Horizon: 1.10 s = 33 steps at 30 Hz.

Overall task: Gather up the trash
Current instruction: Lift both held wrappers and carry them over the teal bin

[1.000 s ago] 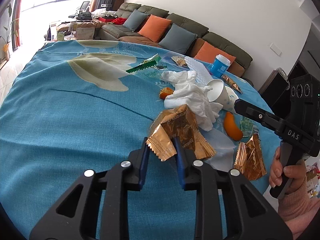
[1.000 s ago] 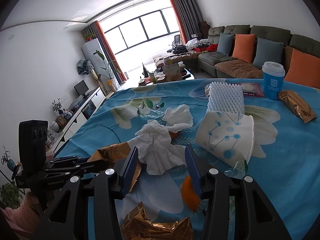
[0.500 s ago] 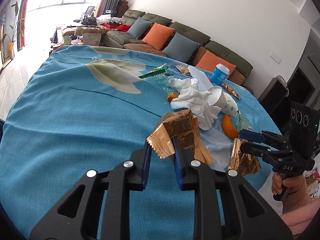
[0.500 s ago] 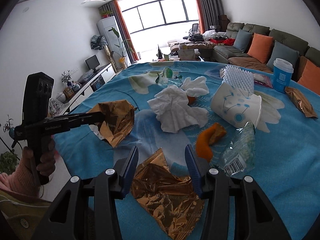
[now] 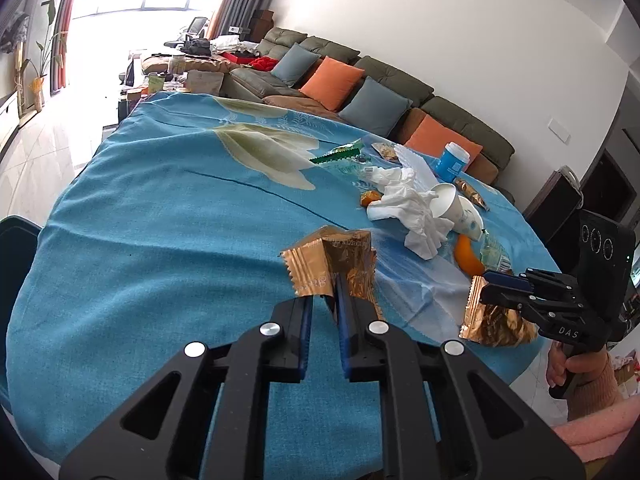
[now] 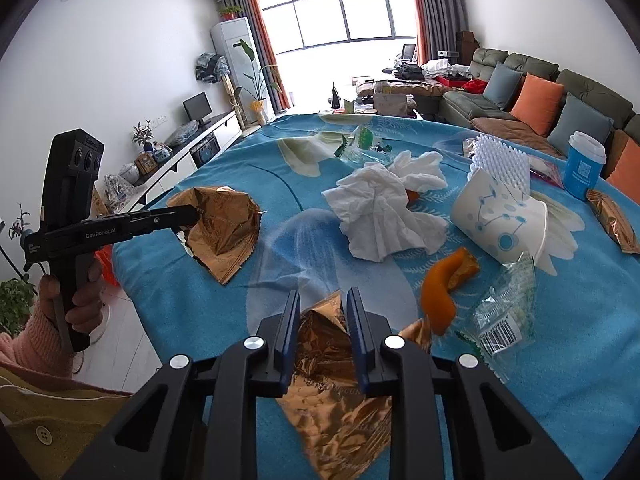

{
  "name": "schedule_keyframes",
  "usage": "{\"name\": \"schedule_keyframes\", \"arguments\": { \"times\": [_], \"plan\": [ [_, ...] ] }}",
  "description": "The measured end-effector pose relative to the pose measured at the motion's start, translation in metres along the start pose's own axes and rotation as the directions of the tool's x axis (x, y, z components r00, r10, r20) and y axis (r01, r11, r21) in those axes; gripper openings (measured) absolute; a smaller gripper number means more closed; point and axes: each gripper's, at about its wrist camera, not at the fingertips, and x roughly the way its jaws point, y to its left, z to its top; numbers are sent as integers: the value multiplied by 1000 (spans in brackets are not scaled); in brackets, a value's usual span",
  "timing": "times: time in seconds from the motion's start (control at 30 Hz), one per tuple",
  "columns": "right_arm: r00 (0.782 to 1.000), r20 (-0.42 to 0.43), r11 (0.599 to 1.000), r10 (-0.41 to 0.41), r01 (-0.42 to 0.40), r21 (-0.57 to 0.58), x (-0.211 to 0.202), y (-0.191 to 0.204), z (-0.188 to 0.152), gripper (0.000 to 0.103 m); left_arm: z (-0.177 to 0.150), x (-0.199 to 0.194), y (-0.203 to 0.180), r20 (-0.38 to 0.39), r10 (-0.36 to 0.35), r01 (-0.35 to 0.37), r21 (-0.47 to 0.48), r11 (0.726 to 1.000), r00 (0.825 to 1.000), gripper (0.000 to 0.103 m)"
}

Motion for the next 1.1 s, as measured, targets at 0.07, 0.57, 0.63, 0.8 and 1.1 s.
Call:
{"name": "schedule_keyframes", "arguments": {
  "times": [0.07, 0.57, 0.63, 0.8, 1.1],
  "plan": [
    [1000, 9, 1000, 17, -17, 2, -1, 3, 3, 18, -1, -4, 3, 7, 2, -2, -5, 1000, 1000, 11],
    [982, 100, 986, 162, -165, 18, 19, 39, 45, 17, 1, -49, 19, 98, 52, -50, -29, 998, 994, 9],
    [978, 100, 983, 182, -184, 13, 25, 45, 50, 17, 2, -57, 24, 113, 64, -60, -37, 998, 992, 9],
    [968, 98, 972, 233, -234, 1, 39, 61, 62, 17, 2, -79, 36, 145, 100, -92, -59, 994, 984, 9],
    [949, 92, 953, 302, -301, -24, 62, 91, 85, 17, -2, -115, 65, 191, 200, -181, -115, 977, 961, 9]
  ]
}}
